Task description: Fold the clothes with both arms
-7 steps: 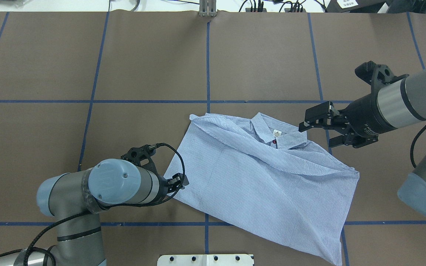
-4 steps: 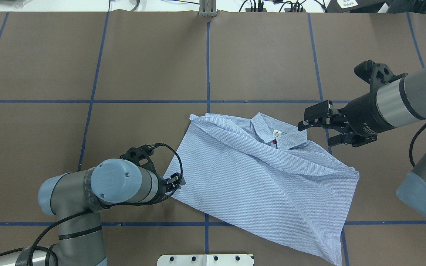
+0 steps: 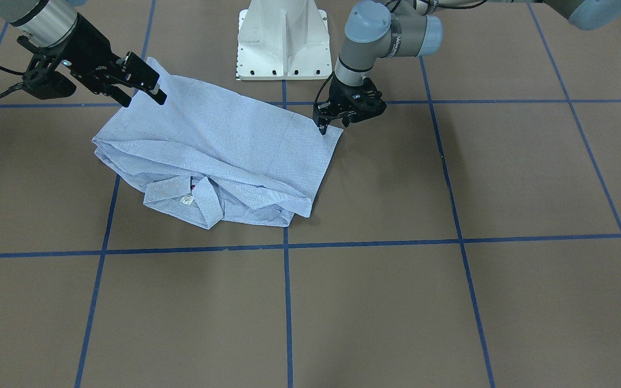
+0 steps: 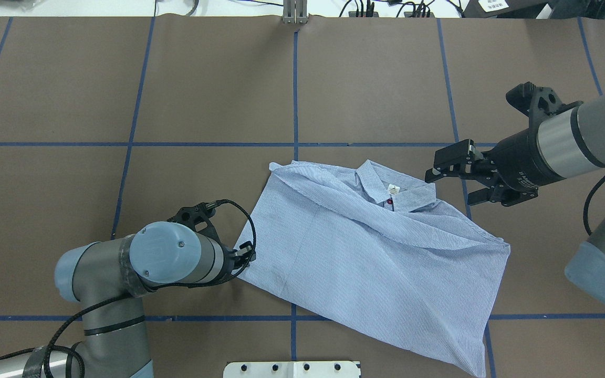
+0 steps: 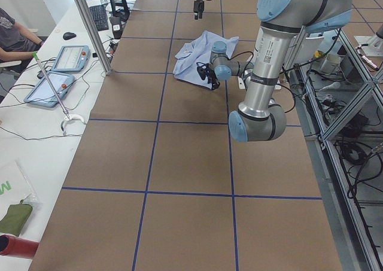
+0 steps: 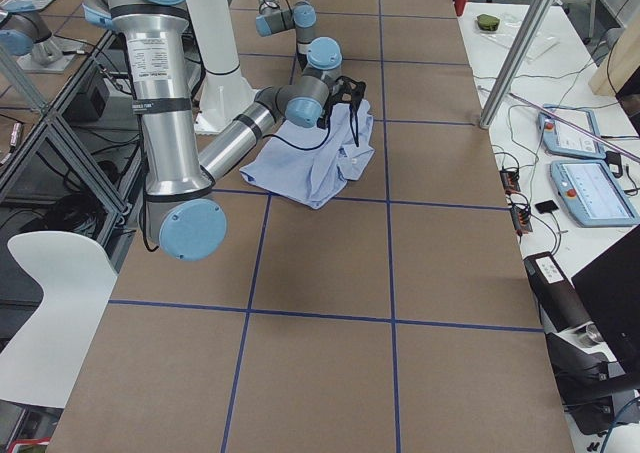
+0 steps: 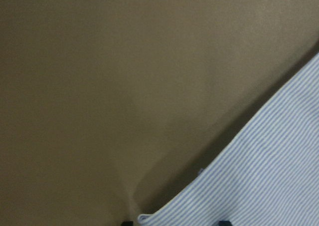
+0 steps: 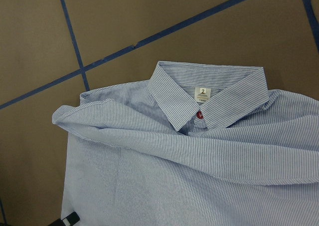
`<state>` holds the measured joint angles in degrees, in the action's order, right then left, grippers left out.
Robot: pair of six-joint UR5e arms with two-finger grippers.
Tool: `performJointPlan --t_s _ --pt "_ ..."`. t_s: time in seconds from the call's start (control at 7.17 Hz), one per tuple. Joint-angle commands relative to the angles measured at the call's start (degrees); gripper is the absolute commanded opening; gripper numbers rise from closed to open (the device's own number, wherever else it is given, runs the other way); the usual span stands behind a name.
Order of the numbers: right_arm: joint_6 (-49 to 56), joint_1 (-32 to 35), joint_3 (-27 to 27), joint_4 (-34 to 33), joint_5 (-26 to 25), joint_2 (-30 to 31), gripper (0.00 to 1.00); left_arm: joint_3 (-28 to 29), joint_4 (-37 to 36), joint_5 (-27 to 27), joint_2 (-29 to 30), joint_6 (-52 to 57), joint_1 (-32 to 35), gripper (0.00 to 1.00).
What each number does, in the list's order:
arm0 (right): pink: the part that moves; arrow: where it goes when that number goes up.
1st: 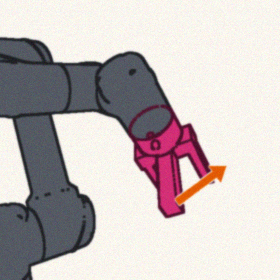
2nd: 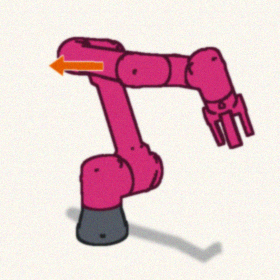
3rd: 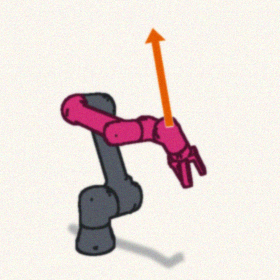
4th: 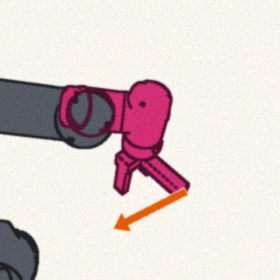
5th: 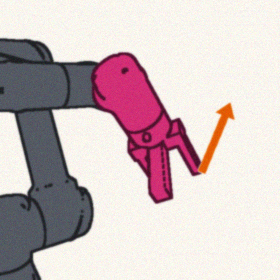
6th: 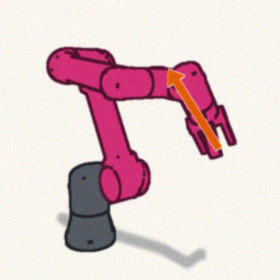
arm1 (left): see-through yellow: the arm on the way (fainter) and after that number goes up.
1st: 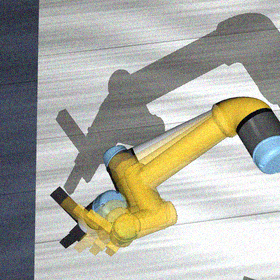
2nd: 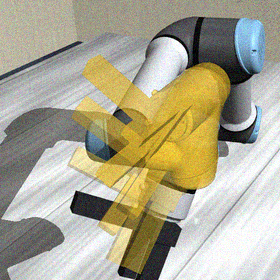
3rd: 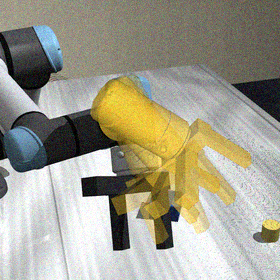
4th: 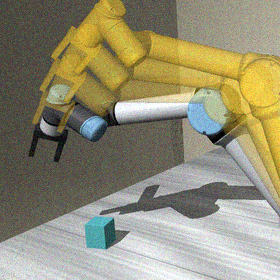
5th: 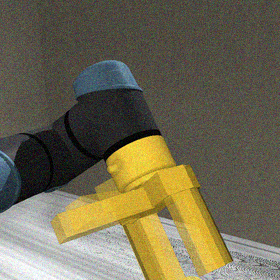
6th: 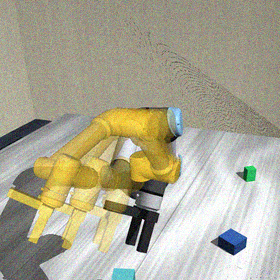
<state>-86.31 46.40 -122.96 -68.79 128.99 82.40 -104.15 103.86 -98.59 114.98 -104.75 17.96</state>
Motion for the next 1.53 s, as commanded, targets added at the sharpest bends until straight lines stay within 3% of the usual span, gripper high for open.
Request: performJointPlan --t_s 0.0,0.28,0.7,0.98,1.12,1.26,1.4 --pt "0.0 0.27 0.09 0.06 -0.06 0.04 1.0 0.0 0.03 0.68 0.07 -0.19 0.4 0.0" --pt "0.0 0.53 0.35 -0.03 -0.06 0.13 1.0 -0.96 -0.06 0.24 0.34 -0.11 2.94 0.0" --pt "0.0 0.97 0.26 0.06 0.03 0.13 1.0 0.17 0.11 0.06 3.05 4.26 13.82 0.0" --pt "0.0 0.97 0.17 0.06 -0.06 0.04 1.0 10.84 1.6 0.5 11.02 9.89 19.1 0.0" --pt "0.0 0.97 0.17 0.06 0.03 -0.05 1.0 14.38 7.96 2.15 12.02 13.92 20.17 0.0" --pt "0.0 0.97 0.17 0.06 -0.06 -0.05 1.0 20.51 21.77 9.48 12.46 14.65 20.35 0.0" --pt "0.0 0.97 0.17 0.06 -0.06 -0.05 1.0 30.05 29.48 11.03 16.73 14.66 20.44 0.0"
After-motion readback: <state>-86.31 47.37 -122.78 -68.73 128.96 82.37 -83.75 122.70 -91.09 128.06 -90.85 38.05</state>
